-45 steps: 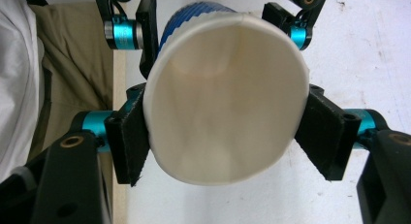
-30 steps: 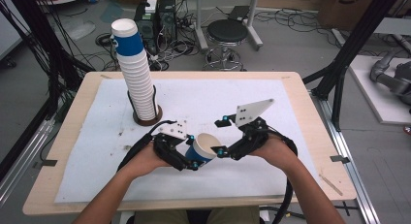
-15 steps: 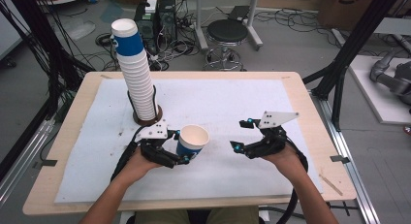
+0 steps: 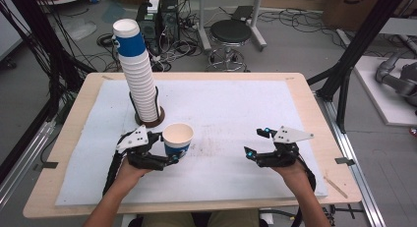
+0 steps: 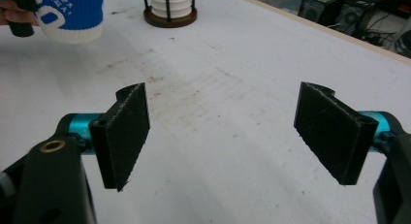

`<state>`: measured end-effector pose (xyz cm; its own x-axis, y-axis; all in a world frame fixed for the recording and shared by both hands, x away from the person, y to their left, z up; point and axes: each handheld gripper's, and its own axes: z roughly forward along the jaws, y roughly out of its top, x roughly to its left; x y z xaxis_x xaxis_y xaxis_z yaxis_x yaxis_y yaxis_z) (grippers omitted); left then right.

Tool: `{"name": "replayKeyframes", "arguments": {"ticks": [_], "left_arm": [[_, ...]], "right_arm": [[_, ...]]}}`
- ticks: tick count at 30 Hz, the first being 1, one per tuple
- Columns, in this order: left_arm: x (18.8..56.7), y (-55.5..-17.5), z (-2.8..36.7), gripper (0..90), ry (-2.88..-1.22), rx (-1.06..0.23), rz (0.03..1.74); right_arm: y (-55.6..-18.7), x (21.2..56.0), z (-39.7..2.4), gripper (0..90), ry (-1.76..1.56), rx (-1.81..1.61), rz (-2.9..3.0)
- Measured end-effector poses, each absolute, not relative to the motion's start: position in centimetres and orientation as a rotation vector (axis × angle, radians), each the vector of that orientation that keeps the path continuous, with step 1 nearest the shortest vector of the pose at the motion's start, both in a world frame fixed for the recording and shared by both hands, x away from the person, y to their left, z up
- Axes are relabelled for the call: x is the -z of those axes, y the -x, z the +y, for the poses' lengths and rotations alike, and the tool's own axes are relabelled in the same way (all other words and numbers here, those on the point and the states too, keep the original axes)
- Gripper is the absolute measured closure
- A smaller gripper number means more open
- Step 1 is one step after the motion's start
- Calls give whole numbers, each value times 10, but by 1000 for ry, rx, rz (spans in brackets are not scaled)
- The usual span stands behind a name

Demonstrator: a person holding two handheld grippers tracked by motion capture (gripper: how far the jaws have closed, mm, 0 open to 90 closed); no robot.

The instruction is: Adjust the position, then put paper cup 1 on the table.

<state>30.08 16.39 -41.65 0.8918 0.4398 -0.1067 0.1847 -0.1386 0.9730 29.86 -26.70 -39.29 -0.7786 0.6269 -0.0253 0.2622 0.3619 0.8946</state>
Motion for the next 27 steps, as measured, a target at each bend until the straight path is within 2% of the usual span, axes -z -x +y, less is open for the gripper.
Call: {"name": "replayKeyframes", "arguments": {"ticks": [27], "left_arm": [[415, -297, 182, 269, -1657, -312, 516]], "right_arm": [[-292, 395, -280, 210, -829, -1421, 2177]]}}
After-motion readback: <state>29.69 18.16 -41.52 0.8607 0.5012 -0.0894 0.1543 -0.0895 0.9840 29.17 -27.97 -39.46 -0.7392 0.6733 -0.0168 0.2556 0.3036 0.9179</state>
